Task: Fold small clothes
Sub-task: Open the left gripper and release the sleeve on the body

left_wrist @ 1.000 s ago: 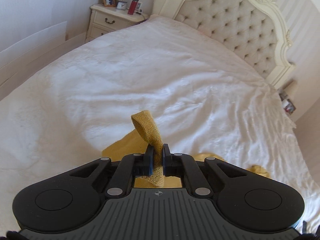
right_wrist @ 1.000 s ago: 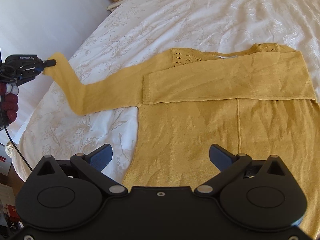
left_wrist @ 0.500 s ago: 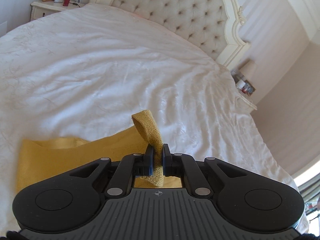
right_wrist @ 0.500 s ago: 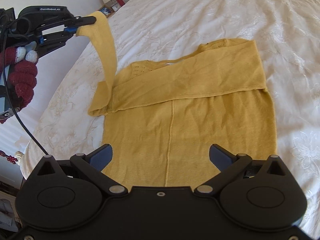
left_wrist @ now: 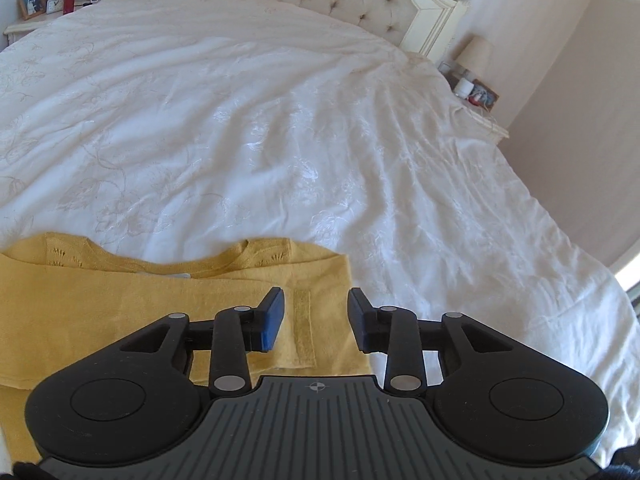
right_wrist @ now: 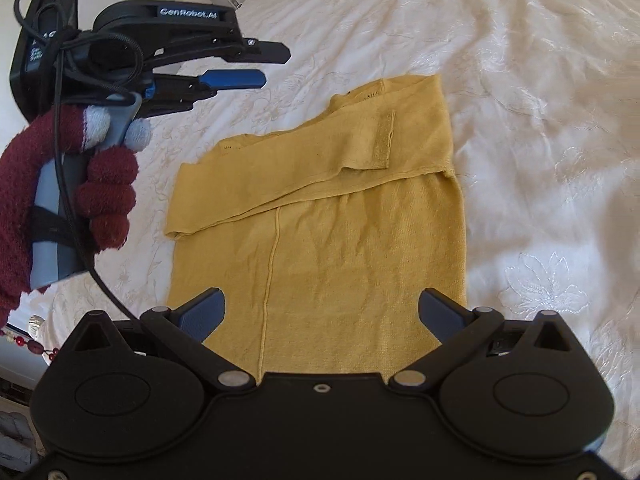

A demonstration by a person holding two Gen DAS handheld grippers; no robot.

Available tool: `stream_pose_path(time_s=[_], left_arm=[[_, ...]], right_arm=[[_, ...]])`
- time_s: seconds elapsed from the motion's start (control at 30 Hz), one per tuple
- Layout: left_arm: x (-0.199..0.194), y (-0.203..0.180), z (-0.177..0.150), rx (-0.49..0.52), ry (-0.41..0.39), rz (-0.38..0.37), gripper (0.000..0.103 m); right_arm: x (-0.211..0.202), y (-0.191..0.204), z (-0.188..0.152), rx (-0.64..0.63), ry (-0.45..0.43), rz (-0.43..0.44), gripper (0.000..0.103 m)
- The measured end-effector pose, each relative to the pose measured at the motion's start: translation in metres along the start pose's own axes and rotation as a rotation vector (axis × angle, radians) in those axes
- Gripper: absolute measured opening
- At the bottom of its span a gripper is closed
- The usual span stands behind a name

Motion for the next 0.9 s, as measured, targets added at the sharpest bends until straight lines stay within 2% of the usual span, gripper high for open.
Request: stream_pose_path(time_s=[0.07, 0.33, 0.5, 0.73, 0.9], left_arm=[[-0.004, 0.006, -0.011, 0.019, 0.010, 0.039, 0.041], [-0.027, 0.073, -0.051, 0.064, 0.076, 0.242, 0.043], [-0.042, 0.116, -0.072, 0.006, 0.068, 0.317, 0.043], [-0.052, 0.165, -0.083, -0.118, 0.058, 0.426, 0.044], [-0.043, 0.188, -0.092, -0.150, 0.094, 0.460, 0.044]], right_arm=[[0.003, -0.002, 0.003, 0.011, -0.002, 0.002, 0.102], [0.024, 0.003, 0.028, 0.008, -0.021, -0.026, 0.102], [0.045, 0.008, 0.051, -0.008, -0.033, -0.047, 0.102], [0.073, 0.006, 0.084, -0.021, -0.038, -0.054, 0.102], [0.096, -0.001, 0.105, -0.026, -0.021, -0.050, 0.102]])
Point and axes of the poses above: each gripper's, at about its wrist camera, not at the fingertips, and x roughly the way its jaws point, y to its left, z to its top, the point moved 5 cm from there along x, roughly the way its jaws point, and after that the axes turned 3 degrees about -z, right-handed, at the moved point
